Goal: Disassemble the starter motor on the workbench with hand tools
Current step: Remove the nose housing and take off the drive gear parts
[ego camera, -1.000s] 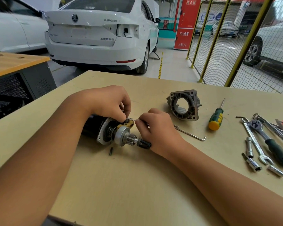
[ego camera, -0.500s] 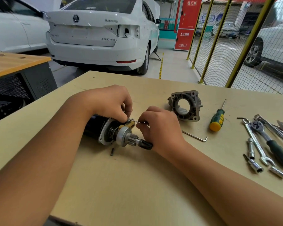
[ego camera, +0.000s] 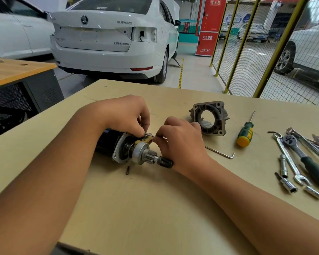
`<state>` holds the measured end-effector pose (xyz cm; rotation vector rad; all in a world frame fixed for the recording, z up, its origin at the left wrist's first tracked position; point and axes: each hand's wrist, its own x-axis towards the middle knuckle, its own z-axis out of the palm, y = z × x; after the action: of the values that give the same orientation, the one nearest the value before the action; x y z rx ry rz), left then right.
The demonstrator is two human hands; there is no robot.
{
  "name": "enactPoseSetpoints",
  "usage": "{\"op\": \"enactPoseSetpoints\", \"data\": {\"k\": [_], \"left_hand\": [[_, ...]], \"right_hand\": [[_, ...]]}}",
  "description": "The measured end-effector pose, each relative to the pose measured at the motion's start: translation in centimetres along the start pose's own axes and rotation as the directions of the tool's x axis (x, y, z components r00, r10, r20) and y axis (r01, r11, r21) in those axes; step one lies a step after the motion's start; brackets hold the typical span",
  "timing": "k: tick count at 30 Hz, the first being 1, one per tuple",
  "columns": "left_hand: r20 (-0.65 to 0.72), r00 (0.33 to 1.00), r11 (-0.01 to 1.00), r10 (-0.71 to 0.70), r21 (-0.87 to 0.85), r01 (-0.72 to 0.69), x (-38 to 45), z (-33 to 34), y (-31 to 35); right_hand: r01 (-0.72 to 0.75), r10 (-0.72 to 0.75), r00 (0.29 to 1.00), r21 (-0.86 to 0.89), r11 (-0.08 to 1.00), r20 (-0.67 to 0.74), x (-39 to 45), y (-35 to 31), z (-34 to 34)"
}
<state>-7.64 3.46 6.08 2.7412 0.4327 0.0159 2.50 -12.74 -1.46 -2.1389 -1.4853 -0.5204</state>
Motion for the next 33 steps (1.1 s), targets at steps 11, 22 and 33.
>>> {"op": "enactPoseSetpoints", "data": {"k": [11, 22, 33], "left_hand": [[0.005, 1.0, 1.0, 0.0, 0.005, 0.0, 0.06, 0.02, -0.14], [0.002, 1.0, 1.0, -0.002, 0.012, 0.002, -0.02, 0.0, 0.06], [-0.002, 1.0, 1.0, -0.006, 0.008, 0.006, -0.12, -0.06, 0.15]], "right_hand": [[0.0, -0.013, 0.998, 0.211, 0.978, 0.06, 0.23, 0.07, -0.3], [0.003, -0.005, 0.999, 0.054, 0.999, 0.045, 0.03, 0.29, -0.49], [-0.038, 0.016, 0.995, 0.225, 0.974, 0.099, -0.02, 0.34, -0.46]]}}
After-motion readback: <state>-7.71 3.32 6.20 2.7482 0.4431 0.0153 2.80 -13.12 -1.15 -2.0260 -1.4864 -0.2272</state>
